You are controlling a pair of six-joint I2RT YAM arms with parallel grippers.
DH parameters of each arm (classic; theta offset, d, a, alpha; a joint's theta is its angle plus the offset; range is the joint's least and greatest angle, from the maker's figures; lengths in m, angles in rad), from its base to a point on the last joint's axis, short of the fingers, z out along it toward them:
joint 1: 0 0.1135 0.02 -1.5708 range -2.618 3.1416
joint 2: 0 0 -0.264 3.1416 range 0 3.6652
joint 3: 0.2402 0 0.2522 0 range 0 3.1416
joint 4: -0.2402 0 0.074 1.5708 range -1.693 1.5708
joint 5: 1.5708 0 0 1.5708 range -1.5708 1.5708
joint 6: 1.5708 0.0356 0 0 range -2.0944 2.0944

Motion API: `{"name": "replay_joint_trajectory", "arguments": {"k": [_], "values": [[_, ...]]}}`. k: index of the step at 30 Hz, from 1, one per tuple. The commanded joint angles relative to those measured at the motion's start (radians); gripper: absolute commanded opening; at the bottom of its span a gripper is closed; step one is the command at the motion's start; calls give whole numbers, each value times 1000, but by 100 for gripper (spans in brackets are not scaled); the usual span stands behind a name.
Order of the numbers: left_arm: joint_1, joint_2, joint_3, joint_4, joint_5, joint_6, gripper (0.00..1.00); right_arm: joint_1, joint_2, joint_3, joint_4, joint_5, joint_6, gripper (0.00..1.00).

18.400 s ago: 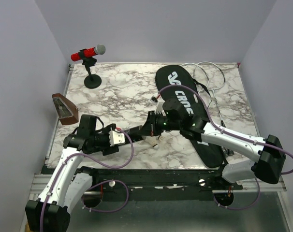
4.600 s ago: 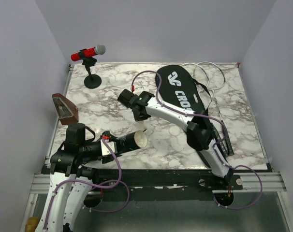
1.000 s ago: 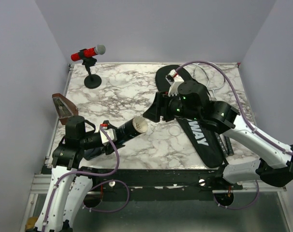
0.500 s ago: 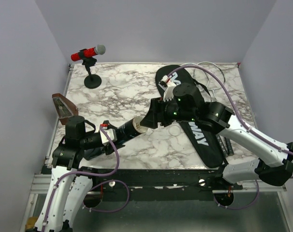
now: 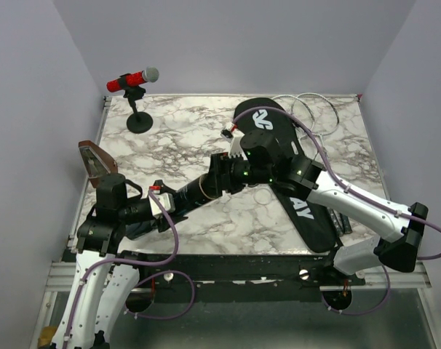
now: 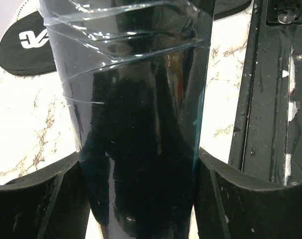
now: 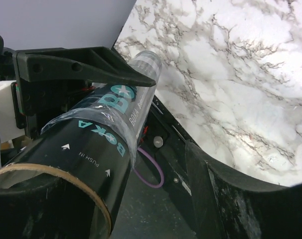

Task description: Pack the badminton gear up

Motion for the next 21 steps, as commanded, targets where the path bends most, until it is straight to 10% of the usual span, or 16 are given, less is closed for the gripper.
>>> {"name": "replay_joint_trajectory", "arguments": {"k": [1,14,21], "values": [[2,-12,32,28,49,15,34,22,18,-30,62,-40,23,73],[2,-18,-10,-4,8,87,34,24,-100,249,-260,254,-68,76],[2,-15,-20,-56,-27,175,34,0,-238,127,-331,475,7,78]]}}
